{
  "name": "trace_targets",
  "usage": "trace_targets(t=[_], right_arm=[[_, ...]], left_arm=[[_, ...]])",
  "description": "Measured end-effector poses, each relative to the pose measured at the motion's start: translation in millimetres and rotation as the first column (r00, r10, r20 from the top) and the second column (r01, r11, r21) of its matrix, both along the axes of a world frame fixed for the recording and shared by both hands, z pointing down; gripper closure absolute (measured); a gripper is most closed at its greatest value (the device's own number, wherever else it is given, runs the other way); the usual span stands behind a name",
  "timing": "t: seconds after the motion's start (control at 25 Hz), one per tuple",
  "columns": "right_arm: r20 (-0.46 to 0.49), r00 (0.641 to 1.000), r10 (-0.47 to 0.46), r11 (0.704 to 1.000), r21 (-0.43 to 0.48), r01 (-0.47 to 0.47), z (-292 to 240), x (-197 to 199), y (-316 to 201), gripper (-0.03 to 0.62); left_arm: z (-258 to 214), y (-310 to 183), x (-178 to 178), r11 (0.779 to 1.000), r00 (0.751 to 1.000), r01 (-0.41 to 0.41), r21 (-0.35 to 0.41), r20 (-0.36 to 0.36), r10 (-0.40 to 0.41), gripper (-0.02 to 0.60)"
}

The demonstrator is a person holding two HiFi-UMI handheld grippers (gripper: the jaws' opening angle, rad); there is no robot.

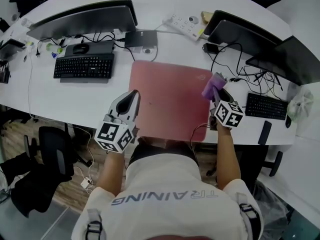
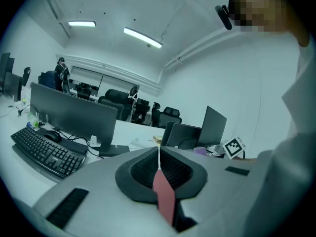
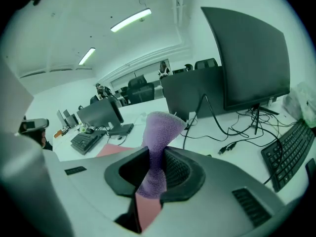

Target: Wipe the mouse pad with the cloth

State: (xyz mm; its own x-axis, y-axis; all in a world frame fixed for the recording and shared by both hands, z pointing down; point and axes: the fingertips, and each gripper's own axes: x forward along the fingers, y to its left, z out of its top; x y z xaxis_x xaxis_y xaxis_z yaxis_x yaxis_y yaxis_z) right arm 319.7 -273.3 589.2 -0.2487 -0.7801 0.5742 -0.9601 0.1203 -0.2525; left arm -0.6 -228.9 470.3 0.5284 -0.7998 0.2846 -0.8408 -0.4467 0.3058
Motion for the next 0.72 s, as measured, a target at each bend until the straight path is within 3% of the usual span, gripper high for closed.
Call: trace_targets(t=[0.2, 0.4, 0.72], right_arm=[[0.008, 0.997, -0.079, 0.991, 0.108, 0.077, -56, -59, 19, 0.507], [-0.001, 0.98, -0.199, 0.964, 0.178, 0.196, -91, -137, 25, 0.507], [0.036, 0.921, -0.388, 0.907, 0.192, 0.375, -98, -262, 33, 0.507]], left_arm=[[-9, 12, -28, 1.0, 1.0, 0.015, 0.021, -0.007, -0.014, 0.543], [-15, 24, -67, 0.998, 0.997, 0.063, 0.028, -0.042, -0.062, 0.543], [-13, 57, -139, 0.986, 0.986, 0.163, 0.024, -0.033, -0.162, 0.543]])
